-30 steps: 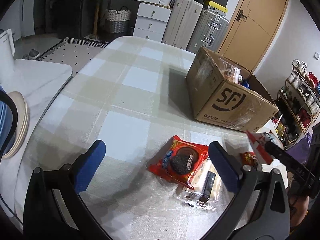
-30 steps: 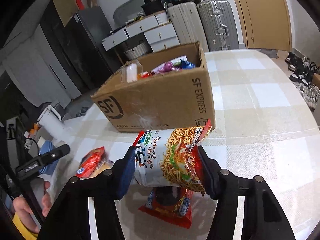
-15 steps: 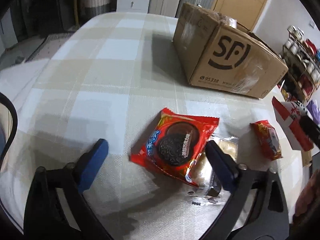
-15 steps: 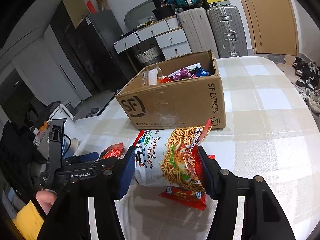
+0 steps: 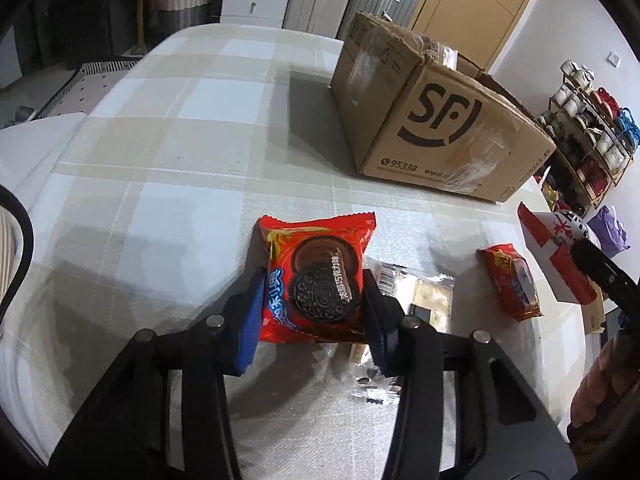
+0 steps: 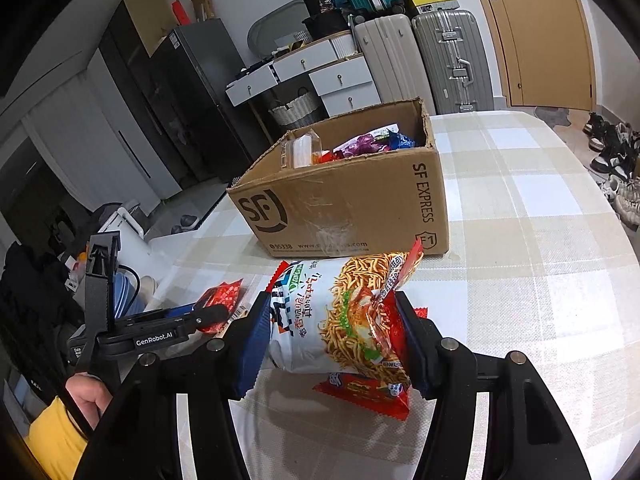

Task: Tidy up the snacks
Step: 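Grasp the red Oreo packet with the left tool while the right tool holds the noodle bag, then carry both held packets over the cardboard box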

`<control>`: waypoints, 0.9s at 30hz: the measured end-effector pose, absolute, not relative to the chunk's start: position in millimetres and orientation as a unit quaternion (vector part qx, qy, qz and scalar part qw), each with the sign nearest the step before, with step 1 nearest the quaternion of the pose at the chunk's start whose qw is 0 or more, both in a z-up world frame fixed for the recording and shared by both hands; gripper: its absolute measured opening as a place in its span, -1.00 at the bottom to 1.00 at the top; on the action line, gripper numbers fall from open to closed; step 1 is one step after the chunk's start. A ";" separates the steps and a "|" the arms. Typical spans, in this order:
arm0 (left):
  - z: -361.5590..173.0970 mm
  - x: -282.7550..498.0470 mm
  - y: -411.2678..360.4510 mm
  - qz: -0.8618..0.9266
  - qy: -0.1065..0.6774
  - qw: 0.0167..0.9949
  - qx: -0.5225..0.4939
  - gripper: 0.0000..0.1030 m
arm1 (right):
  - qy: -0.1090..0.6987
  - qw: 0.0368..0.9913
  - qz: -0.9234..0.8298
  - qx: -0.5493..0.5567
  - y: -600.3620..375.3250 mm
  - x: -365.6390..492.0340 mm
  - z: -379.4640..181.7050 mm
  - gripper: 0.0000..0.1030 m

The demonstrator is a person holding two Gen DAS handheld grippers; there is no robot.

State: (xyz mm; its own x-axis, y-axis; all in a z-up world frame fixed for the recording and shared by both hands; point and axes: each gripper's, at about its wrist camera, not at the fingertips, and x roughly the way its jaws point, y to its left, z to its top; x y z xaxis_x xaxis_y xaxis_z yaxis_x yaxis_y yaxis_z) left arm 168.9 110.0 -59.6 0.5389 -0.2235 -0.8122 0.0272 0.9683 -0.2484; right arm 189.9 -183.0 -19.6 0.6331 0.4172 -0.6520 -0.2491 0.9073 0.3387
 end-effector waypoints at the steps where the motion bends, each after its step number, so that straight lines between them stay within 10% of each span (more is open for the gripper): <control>1: -58.2 167.4 110.4 -0.066 0.472 0.873 -0.101 -0.20 | 0.385 0.897 0.185 0.109 -183.2 189.6 -19.4 0.14; 27: 44.5 46.8 70.0 -0.106 0.324 0.936 -0.083 -0.20 | 0.344 0.901 0.231 0.126 -172.6 119.8 6.7 0.14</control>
